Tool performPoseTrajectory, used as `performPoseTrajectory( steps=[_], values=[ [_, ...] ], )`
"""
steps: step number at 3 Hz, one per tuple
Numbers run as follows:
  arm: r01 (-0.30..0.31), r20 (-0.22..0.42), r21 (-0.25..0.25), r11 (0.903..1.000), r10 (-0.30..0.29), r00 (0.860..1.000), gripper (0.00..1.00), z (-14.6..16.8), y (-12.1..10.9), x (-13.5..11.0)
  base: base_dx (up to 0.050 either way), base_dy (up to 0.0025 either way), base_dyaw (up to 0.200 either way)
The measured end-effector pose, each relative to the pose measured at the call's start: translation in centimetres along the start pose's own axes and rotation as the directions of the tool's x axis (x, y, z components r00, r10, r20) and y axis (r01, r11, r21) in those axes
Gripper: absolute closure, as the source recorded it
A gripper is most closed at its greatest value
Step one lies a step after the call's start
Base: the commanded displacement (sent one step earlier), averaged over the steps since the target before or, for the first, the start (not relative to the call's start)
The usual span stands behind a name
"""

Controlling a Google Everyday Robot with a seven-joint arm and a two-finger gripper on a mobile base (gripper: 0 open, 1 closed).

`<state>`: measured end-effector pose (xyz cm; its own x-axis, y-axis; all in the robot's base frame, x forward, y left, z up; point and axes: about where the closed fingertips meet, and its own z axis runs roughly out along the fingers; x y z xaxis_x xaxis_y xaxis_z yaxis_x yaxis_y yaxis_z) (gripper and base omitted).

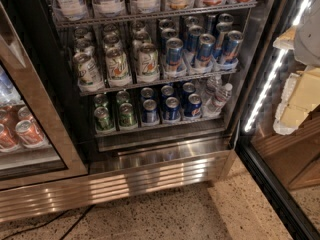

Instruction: Close right fridge door

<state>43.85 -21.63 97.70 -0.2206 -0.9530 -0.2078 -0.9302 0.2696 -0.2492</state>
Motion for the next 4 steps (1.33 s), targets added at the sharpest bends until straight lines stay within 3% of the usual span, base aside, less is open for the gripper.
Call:
performPoseTrajectory(
  steps=[4],
  values=[
    [0.000, 0.000, 0.000, 1.0000, 0.000, 1.000, 0.00, 0.00, 0.00, 0.00, -0.050, -0.00002, 0.000]
  ],
)
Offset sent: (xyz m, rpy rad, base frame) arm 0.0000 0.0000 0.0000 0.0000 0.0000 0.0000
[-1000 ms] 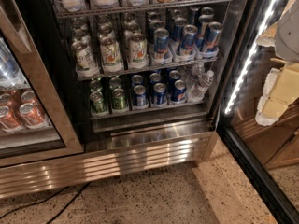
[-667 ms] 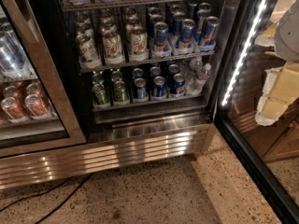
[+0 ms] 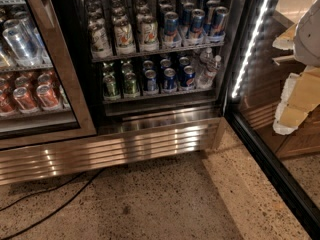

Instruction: Close right fridge door

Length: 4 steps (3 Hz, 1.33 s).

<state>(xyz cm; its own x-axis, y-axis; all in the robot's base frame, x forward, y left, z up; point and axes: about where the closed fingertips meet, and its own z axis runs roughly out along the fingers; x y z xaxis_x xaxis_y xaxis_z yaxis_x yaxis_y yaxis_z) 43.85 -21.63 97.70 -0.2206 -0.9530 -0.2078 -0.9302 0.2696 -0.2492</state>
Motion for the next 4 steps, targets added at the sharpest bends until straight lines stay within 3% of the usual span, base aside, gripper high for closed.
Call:
performPoseTrajectory(
  steps=[2, 4],
  values=[
    [0.000, 0.000, 0.000, 1.0000, 0.000, 1.000, 0.00, 0.00, 0.00, 0.00, -0.050, -0.00003, 0.000],
    [0.000, 0.000, 0.000, 1.0000, 0.000, 1.000, 0.00, 0.00, 0.00, 0.00, 0.000, -0.00003, -0.200]
  ],
)
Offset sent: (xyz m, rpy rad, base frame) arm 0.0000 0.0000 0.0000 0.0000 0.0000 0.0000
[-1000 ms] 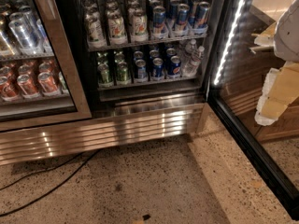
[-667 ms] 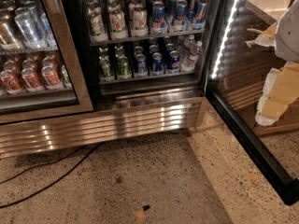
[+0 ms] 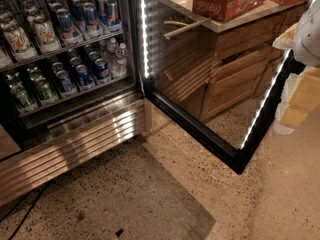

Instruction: Close right fridge door

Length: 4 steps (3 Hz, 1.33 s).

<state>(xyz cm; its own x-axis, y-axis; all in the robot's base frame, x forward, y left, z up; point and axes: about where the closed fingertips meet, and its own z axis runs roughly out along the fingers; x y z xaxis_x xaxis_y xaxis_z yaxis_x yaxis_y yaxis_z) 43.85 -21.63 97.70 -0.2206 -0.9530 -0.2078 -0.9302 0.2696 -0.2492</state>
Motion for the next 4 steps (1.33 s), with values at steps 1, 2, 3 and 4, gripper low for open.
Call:
performPoseTrajectory(
  steps=[1, 2, 3, 4],
  values=[
    [0.000, 0.000, 0.000, 1.0000, 0.000, 1.000, 0.00, 0.00, 0.00, 0.00, 0.000, -0.00001, -0.200],
    [0.000, 0.000, 0.000, 1.0000, 0.000, 1.000, 0.00, 0.00, 0.00, 0.00, 0.000, -0.00002, -0.200],
    [0.000, 0.000, 0.000, 1.0000, 0.000, 1.000, 0.00, 0.00, 0.00, 0.00, 0.000, 0.00000, 0.000],
    [0.000, 0.000, 0.000, 1.0000, 0.000, 1.000, 0.19, 0.00, 0.00, 0.00, 0.000, 0.00000, 0.000]
  ],
)
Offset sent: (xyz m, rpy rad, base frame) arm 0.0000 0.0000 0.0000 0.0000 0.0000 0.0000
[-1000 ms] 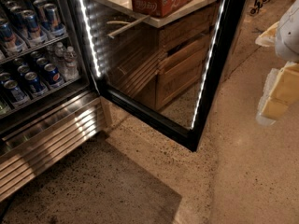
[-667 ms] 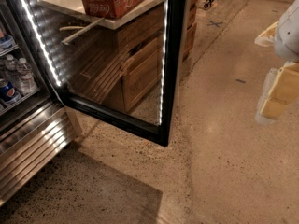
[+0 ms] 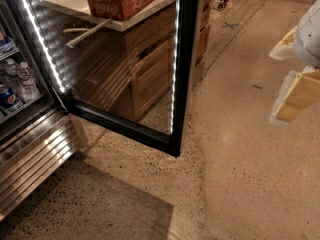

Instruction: Close right fridge door

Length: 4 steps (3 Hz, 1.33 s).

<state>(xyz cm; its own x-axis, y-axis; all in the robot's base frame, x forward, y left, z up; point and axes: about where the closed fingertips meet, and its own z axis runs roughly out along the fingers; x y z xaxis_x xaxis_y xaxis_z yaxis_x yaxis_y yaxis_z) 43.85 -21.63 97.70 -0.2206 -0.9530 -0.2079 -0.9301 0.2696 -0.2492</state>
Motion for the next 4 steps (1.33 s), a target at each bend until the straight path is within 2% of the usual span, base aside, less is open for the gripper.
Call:
performPoseTrajectory(
  steps=[1, 2, 3, 4],
  values=[
    [0.000, 0.000, 0.000, 1.0000, 0.000, 1.000, 0.43, 0.00, 0.00, 0.00, 0.000, 0.00000, 0.000],
    [0.000, 0.000, 0.000, 1.0000, 0.000, 1.000, 1.00, 0.00, 0.00, 0.00, 0.040, 0.00240, 0.120],
    [0.000, 0.000, 0.000, 1.0000, 0.000, 1.000, 1.00, 0.00, 0.00, 0.00, 0.043, -0.00214, -0.098],
    [0.000, 0.000, 0.000, 1.0000, 0.000, 1.000, 1.00, 0.00, 0.00, 0.00, 0.050, 0.00010, -0.002]
  ],
)
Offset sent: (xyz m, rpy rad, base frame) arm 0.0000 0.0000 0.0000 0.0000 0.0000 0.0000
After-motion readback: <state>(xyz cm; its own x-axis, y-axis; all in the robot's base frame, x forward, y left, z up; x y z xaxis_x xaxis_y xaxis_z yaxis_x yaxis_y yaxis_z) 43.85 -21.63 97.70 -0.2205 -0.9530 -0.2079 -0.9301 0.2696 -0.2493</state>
